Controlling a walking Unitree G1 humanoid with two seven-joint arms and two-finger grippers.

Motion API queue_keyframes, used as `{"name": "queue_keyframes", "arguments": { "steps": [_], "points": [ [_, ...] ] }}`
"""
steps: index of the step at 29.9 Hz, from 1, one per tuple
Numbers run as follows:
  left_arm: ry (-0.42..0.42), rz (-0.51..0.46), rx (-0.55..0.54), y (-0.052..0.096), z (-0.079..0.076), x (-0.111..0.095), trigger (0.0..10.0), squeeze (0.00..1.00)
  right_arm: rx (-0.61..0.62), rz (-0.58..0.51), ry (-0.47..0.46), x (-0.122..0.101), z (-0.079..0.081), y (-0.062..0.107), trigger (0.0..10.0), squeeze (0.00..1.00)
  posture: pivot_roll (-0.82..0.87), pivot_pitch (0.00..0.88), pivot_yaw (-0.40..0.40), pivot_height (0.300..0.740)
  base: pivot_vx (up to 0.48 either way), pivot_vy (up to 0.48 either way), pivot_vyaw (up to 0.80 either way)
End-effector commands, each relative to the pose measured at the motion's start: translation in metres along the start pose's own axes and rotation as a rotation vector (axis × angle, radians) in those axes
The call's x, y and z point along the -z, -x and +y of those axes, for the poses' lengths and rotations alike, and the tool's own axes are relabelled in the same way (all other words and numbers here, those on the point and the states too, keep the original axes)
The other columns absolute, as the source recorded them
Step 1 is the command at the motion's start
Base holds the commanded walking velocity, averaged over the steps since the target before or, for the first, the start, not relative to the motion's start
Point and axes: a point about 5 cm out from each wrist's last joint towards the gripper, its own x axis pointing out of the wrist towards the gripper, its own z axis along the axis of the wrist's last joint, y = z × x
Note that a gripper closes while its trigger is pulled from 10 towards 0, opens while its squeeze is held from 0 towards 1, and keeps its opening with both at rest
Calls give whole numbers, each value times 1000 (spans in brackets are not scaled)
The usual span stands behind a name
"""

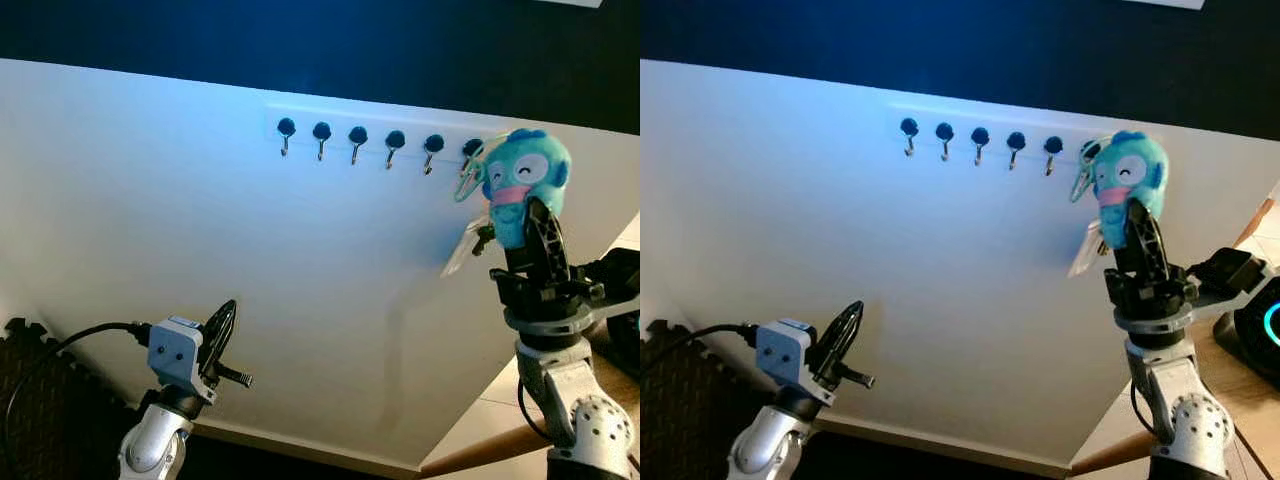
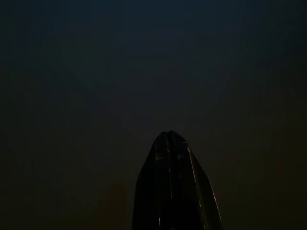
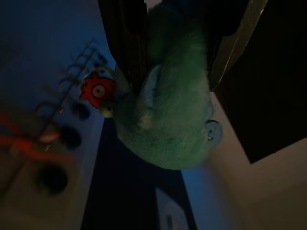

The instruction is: Hang keys on a hook

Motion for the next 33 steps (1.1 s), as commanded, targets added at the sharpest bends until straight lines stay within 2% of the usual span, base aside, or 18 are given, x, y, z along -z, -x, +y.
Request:
{"name": "queue_keyframes", "arguments": {
  "steps": [1,8,12,19,20,21,22,23,29,33],
  "points": [
    [2,17,11,0,-2,2,10000,0,37,-34,29,-7,-4,1,10000,0,111,61,-57,740,0,0,0],
    [-2,22,13,1,-2,3,10000,0,112,-80,68,-17,-15,4,10000,0,112,61,-56,740,0,0,0],
    [-4,24,14,1,-2,3,10000,0,160,-70,83,-18,-20,7,10000,0,111,62,-53,740,0,0,0],
    [-6,30,15,2,-2,4,10000,0,222,44,87,-6,-29,13,10000,0,110,62,-54,740,0,0,0],
    [-7,31,15,2,-2,4,10000,0,232,81,86,-2,-30,14,10000,0,110,64,-54,740,0,0,0],
    [-7,34,15,2,-2,4,10000,0,244,163,85,9,-32,16,10000,0,110,64,-55,740,0,0,0],
    [-7,34,15,2,-2,4,10000,0,244,163,85,9,-32,16,10000,0,110,64,-55,740,0,0,0],
    [-8,36,16,2,-2,5,10000,0,253,215,84,17,-34,18,10000,0,110,64,-56,740,0,0,0],
    [-10,34,12,2,-2,4,10000,0,247,294,86,28,-33,21,10000,0,111,64,-57,740,0,0,0],
    [-10,34,11,2,-2,4,10000,0,246,310,87,30,-33,21,10000,0,111,65,-57,740,0,0,0]
  ]
}}
